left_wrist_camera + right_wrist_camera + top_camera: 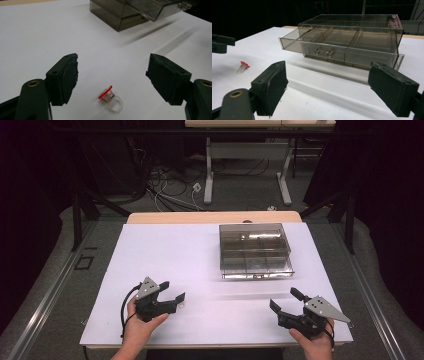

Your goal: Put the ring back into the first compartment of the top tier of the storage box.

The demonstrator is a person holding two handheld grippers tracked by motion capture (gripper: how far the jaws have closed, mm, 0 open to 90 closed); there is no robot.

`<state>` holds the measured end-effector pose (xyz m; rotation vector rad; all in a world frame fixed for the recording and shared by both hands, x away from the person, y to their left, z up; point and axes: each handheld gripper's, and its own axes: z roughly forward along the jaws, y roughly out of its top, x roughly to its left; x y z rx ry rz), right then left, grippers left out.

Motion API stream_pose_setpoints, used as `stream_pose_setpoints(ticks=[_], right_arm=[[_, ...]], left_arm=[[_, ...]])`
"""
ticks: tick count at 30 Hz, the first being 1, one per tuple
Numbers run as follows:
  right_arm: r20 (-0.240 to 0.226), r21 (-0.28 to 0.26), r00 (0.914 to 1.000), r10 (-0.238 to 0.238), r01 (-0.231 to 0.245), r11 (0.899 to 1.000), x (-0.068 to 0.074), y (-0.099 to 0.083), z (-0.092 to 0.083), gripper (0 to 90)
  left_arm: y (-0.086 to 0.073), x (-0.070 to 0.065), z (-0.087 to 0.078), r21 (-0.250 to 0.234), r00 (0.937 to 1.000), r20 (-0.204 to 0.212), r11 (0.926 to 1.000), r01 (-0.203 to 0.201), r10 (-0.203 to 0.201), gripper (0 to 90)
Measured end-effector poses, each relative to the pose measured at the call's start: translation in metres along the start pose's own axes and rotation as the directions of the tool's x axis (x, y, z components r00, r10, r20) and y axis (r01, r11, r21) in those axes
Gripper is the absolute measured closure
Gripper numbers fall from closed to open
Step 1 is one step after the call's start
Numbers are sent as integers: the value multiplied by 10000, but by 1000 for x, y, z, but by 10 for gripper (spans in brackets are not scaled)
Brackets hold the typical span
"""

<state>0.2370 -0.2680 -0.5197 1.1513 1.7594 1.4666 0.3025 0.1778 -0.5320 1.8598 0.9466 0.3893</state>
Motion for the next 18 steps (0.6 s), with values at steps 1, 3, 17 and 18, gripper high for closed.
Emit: stream_pose_setpoints(ticks=[1,3,17,18], right_arm=[[2,19,10000,27,-27,10000,0,0,0,150],[3,10,10000,47,-47,10000,0,0,0,150],[-8,56,10000,69,-69,10000,-1,0,-1,150],[-18,86,10000,97,-97,9999,-1,0,-1,150]], left_arm=[[0,1,3,32,10000,-26,10000,78,-78,259],[0,2,4,42,9999,-25,9999,122,-122,270],[5,2,15,489,9967,133,9956,798,-806,311],[5,1,16,571,9964,111,9949,832,-840,311]])
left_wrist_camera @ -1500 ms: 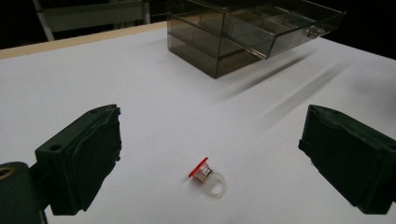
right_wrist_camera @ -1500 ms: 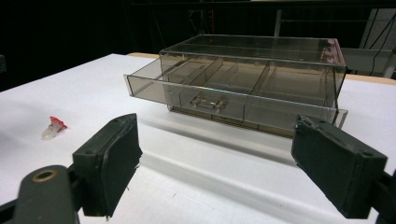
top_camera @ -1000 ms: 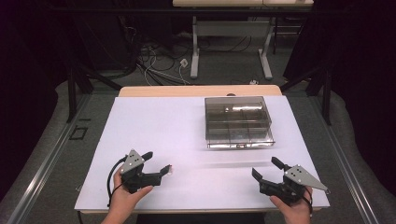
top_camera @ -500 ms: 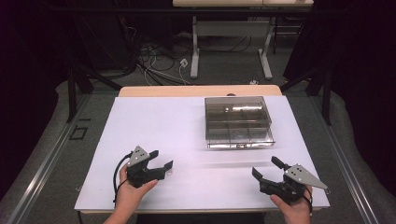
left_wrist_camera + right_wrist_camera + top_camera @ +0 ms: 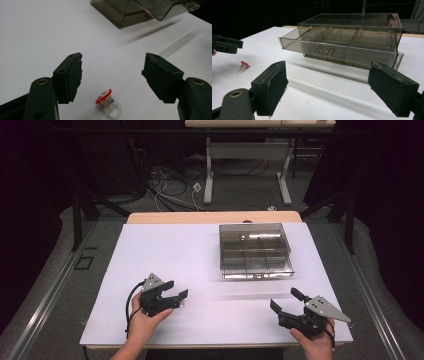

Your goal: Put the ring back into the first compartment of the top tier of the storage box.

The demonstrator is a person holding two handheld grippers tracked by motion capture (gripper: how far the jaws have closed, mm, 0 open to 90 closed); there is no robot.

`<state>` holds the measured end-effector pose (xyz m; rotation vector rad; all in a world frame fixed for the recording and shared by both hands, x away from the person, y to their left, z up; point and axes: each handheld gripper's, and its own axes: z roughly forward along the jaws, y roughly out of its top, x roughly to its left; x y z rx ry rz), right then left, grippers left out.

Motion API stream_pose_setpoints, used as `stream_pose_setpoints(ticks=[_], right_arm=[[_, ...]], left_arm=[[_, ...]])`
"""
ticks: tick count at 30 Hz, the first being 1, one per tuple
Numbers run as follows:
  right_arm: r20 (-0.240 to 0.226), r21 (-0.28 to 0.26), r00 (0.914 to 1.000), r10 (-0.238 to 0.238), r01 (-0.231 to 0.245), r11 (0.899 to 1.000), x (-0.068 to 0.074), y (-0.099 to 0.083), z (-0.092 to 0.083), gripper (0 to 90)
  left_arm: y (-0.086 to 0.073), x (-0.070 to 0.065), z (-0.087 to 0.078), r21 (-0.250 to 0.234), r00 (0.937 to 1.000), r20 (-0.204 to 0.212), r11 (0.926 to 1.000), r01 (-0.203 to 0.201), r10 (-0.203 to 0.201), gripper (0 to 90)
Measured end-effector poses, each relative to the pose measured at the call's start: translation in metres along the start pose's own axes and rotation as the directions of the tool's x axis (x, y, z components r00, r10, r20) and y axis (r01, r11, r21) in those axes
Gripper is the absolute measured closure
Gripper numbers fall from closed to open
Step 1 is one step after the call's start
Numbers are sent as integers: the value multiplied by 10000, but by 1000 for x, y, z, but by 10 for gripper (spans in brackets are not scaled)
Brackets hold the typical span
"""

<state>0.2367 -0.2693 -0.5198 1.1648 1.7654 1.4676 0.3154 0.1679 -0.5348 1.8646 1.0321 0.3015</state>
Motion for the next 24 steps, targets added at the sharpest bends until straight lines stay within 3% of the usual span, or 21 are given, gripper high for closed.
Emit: stream_pose_setpoints(ticks=[10,16,24], right_arm=[[-21,-24,10000,66,-66,10000,-1,0,0,150],[-31,-17,10000,80,-80,10000,-1,0,0,150],[-72,39,10000,59,-58,10000,-1,0,0,150]], left_arm=[[5,-3,10,909,9974,-36,9932,722,-722,328],[6,-4,13,1188,9969,-151,9898,787,-774,333],[5,-1,19,1533,9905,-286,9786,1374,-1345,355]])
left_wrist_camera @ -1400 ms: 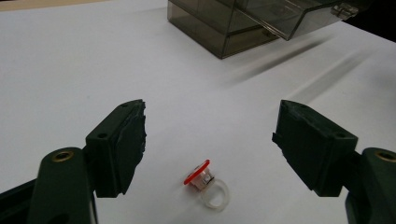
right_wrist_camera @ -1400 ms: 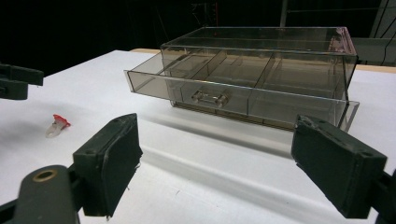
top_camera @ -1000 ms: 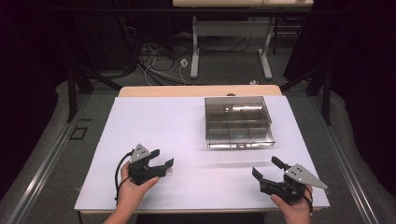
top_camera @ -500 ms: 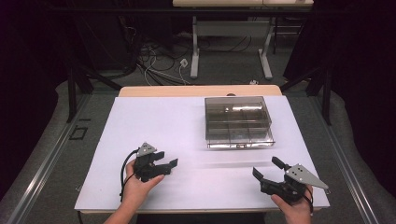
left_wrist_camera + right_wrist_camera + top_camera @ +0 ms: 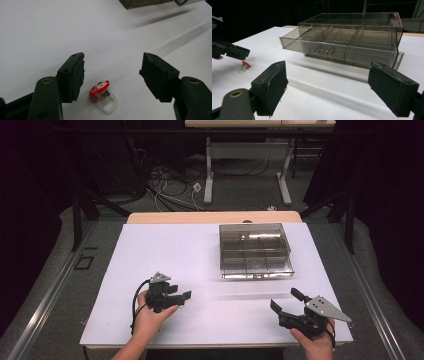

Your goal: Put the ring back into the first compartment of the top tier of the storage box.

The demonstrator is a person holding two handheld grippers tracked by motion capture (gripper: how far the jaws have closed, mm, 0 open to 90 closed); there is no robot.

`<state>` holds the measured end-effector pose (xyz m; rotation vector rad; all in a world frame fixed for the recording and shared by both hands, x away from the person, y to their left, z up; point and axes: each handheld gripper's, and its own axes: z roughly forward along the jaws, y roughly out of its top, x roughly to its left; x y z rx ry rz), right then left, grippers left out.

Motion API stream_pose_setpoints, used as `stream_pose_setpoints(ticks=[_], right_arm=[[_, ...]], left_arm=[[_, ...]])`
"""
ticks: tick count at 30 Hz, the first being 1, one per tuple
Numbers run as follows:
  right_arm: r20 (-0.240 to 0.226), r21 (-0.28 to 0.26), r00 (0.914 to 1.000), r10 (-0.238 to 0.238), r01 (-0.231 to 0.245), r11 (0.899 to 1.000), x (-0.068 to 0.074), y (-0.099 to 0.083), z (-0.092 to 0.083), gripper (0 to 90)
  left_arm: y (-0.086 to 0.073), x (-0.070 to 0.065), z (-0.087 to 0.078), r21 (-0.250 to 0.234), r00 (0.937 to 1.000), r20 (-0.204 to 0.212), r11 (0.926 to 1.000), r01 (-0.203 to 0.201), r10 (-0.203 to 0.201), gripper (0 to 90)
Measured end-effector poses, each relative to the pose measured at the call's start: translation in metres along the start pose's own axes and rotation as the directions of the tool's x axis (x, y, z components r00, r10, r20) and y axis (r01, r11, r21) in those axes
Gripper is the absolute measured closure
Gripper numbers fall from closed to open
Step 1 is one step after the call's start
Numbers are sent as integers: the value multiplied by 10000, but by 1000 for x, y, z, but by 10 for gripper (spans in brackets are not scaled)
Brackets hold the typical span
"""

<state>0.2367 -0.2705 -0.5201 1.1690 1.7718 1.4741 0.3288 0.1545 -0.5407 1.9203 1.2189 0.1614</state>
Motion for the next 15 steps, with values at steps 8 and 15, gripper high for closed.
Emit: stream_pose_setpoints(ticks=[8,15], right_arm=[[7,2,10000,24,-24,10000,0,0,0,150],[19,-43,10000,63,-63,10000,-1,0,0,150]], left_arm=[[-1,5,2,541,9991,24,9976,428,-429,369],[-2,8,3,773,9964,14,9934,845,-849,380]])
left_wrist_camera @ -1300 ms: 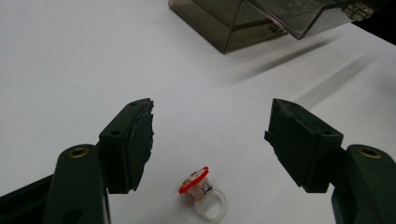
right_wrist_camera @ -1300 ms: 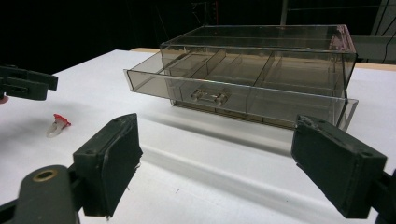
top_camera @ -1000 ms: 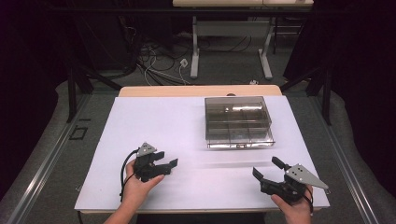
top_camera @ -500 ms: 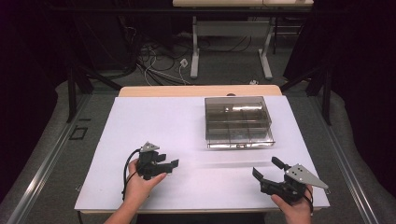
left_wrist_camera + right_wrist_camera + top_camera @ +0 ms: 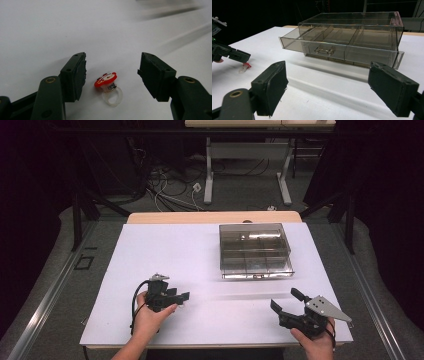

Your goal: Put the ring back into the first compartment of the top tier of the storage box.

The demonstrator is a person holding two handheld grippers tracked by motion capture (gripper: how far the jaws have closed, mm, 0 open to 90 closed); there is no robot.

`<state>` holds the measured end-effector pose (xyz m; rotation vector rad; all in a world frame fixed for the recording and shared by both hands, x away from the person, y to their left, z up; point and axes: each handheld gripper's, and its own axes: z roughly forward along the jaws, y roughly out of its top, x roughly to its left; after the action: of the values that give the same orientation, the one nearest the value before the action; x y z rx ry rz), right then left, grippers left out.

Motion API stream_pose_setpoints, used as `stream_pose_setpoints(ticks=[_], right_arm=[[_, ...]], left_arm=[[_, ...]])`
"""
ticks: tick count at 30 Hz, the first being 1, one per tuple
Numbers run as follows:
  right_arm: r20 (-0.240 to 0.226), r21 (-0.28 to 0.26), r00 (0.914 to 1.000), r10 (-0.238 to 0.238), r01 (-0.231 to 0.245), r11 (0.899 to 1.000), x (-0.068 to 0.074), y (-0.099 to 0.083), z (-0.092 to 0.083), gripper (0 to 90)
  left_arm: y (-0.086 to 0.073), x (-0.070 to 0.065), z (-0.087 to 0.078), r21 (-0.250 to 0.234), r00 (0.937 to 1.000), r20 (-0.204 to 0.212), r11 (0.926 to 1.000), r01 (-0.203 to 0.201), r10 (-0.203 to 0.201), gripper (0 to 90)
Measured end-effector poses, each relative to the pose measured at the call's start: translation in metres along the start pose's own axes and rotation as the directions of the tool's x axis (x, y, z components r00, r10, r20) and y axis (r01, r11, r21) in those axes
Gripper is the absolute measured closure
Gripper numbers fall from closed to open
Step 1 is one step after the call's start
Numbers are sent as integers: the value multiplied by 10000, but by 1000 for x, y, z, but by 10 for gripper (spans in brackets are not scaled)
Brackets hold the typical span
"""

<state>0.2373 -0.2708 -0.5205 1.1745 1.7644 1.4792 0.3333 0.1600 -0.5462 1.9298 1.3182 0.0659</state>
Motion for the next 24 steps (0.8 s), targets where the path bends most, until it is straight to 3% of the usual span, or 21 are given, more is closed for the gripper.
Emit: stream_pose_setpoints(ticks=[2,12,24], right_arm=[[-28,3,10000,26,-26,10000,0,0,0,150],[-6,52,10000,33,-33,10000,-1,0,-1,150],[-40,39,9999,97,-97,9999,-2,0,0,150]], left_arm=[[0,1,1,9,9998,19,9998,180,-180,382],[-1,3,3,263,9995,-88,9991,321,-319,408],[-2,3,3,651,9995,-42,9973,331,-329,453]])
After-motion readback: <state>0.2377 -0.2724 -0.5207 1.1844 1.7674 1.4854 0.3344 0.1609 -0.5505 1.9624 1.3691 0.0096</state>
